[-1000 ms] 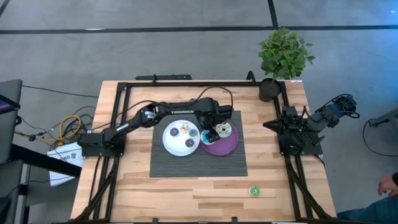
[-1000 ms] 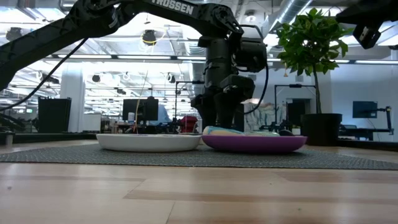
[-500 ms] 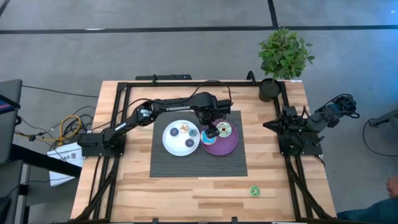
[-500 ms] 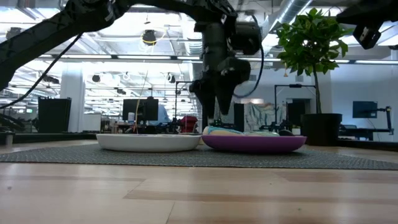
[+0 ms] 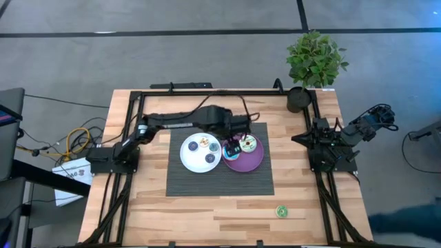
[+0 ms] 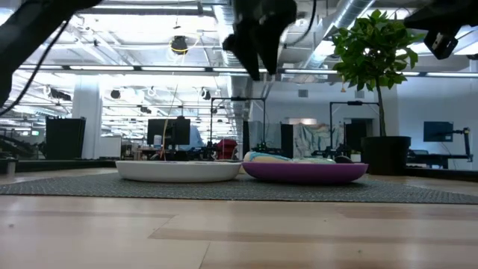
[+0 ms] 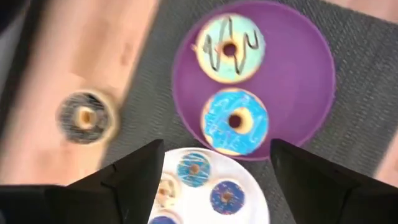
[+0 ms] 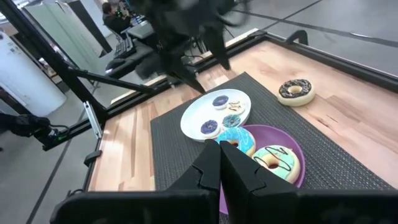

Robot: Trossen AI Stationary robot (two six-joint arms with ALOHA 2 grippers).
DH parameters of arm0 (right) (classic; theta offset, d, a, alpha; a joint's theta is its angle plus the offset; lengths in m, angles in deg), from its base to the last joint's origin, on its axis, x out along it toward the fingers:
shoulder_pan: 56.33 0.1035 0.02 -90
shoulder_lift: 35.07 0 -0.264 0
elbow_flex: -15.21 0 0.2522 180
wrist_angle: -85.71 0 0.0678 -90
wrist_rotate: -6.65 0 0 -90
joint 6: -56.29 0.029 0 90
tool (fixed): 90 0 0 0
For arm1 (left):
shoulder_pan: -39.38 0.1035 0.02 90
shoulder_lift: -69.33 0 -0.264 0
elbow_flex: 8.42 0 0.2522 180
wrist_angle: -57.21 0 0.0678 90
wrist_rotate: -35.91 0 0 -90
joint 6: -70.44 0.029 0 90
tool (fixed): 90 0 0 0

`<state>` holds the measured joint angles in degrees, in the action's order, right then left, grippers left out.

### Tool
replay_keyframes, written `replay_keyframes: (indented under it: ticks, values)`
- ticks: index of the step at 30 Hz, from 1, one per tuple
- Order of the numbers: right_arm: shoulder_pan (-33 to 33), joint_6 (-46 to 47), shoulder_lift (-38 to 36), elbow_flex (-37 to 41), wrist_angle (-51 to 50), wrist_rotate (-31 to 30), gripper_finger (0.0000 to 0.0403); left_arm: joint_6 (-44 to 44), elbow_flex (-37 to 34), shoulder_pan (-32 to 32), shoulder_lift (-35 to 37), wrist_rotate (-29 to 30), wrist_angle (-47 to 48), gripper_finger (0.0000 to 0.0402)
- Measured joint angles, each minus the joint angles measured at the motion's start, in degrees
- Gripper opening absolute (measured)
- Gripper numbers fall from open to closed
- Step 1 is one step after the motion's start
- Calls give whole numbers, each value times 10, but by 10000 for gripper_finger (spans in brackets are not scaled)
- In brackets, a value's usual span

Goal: Pick & Place donuts
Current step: Put the small green donut on the white plate

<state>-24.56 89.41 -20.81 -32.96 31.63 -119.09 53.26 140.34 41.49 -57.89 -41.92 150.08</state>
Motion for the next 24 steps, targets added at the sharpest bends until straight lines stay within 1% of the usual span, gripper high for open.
replay_keyframes:
  ticks: [3, 7, 10, 16, 18, 21, 24]
  values:
    - [0, 0, 0, 0, 0, 0, 0, -1, 0, -37, 13, 76, 0, 287]
    - [0, 0, 4, 0, 1, 2, 0, -20, -1, -81, 15, 126, -1, 282]
    - [0, 0, 16, 0, 1, 6, 0, -41, -19, -106, 15, 163, -5, 274]
    - [0, -5, 65, 0, 43, 15, 0, -51, -80, -144, 14, 162, -10, 256]
    - [0, -6, 83, 0, 57, 15, 0, -54, -100, -152, 13, 146, -17, 249]
    - [0, -6, 107, 0, 68, 15, 0, -43, -136, -158, 16, 123, -52, 240]
    - [0, -6, 129, 0, 81, 15, 0, -24, -186, -162, 26, 92, -98, 232]
